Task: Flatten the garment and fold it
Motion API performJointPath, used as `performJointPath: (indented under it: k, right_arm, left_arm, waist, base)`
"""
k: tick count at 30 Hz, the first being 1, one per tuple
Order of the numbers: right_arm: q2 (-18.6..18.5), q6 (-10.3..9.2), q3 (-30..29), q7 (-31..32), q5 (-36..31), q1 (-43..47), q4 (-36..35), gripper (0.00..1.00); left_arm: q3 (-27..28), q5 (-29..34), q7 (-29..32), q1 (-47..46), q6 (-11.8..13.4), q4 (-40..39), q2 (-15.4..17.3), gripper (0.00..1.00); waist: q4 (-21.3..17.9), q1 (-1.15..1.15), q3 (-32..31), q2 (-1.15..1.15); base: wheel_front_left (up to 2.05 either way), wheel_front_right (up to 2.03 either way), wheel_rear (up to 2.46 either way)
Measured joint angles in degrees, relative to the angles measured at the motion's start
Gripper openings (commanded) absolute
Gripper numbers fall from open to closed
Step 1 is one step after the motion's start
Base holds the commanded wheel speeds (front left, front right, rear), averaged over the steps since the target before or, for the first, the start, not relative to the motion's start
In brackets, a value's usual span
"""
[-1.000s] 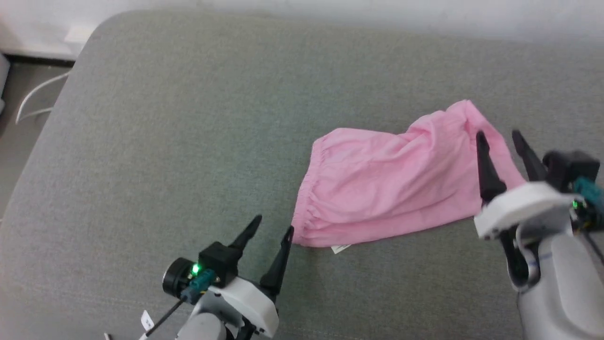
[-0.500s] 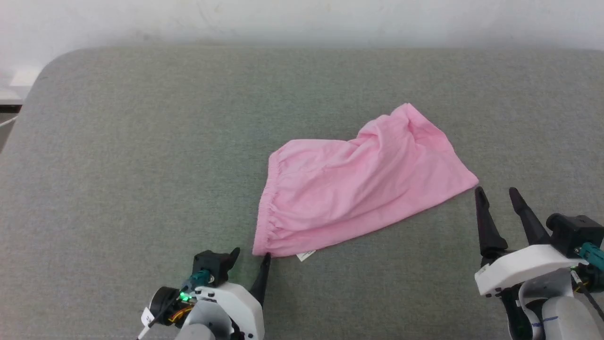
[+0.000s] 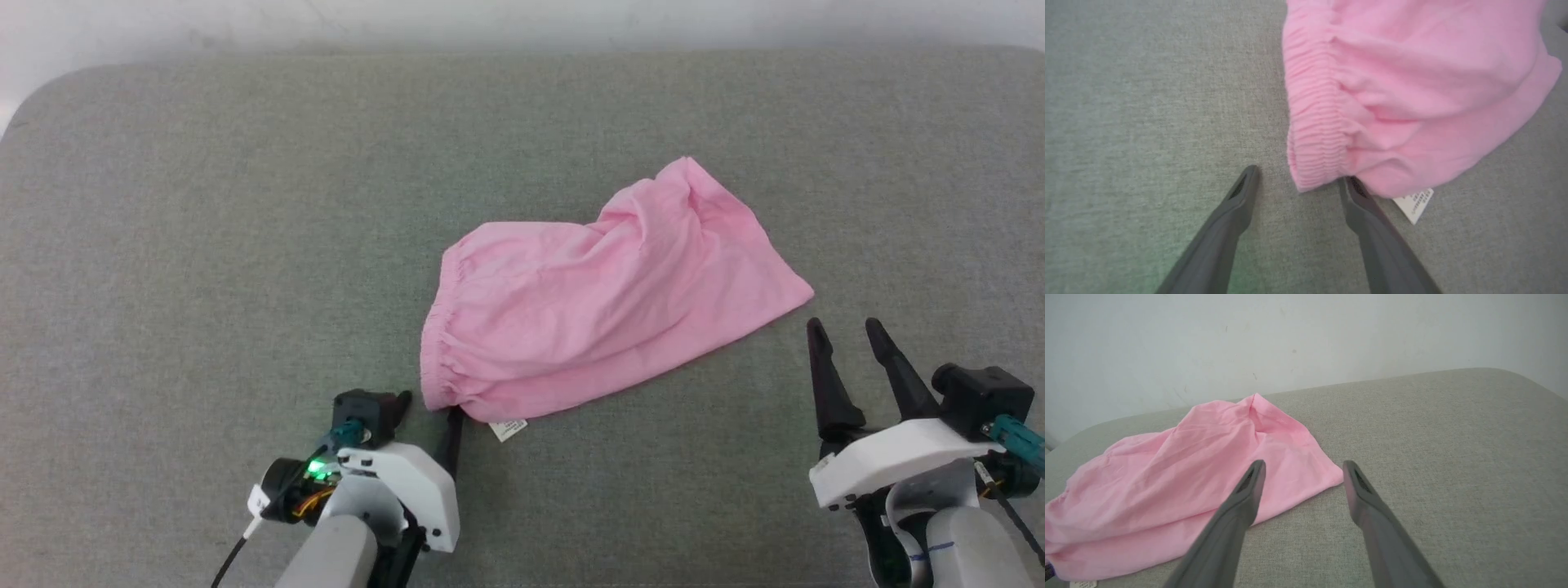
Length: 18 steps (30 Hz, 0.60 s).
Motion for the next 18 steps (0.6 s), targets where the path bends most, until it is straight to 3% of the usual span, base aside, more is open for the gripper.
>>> performJointPath:
  k: [1,2,3,4,13,18]
  right_arm:
    - [-0.01,0.00,0.05,0.01,0.07,-0.08,0.09,1.00]
    - [0.00,0.00,0.13,0.01,0.19,-0.18,0.14,1.00]
    - [0.00,0.00,0.20,0.01,0.26,-0.25,0.21,1.00]
    - [0.00,0.00,0.23,0.01,0.26,-0.31,0.27,1.00]
    - [0.04,0.00,-0.78,1.38,-1.24,-0.72,1.18,1.00]
    - [0.05,0.00,-4.71,3.89,-6.43,-5.86,6.65,1.00]
  left_arm:
    - [-0.32,0.01,-0.23,-0.29,-0.45,0.07,0.00,1.00]
    - [-0.76,0.14,-0.55,-0.50,-0.87,0.16,0.02,0.82]
    - [-1.26,0.29,-0.96,-0.60,-1.34,0.21,0.04,0.36]
    - [-1.66,0.48,-1.41,-0.63,-1.68,0.23,0.03,0.00]
    - [-3.18,0.64,-4.47,-0.59,-2.99,-0.38,0.08,0.00]
    - [-3.07,0.52,-4.36,-0.28,-2.91,-1.92,0.60,0.00]
  waist:
    - [0.11,0.00,0.08,0.00]
    - [0.24,0.00,0.15,0.00]
    - [0.37,0.00,0.20,0.00]
    - [0.51,0.00,0.23,0.00]
    - [2.63,0.00,-0.13,0.00]
    - [4.19,0.00,0.00,0.00]
  base:
    - [0.00,0.00,0.00]
    - [0.00,0.00,0.00]
    - [0.00,0.00,0.00]
    - [0.00,0.00,0.00]
    - [0.00,0.00,0.00]
    - [0.00,0.00,0.00]
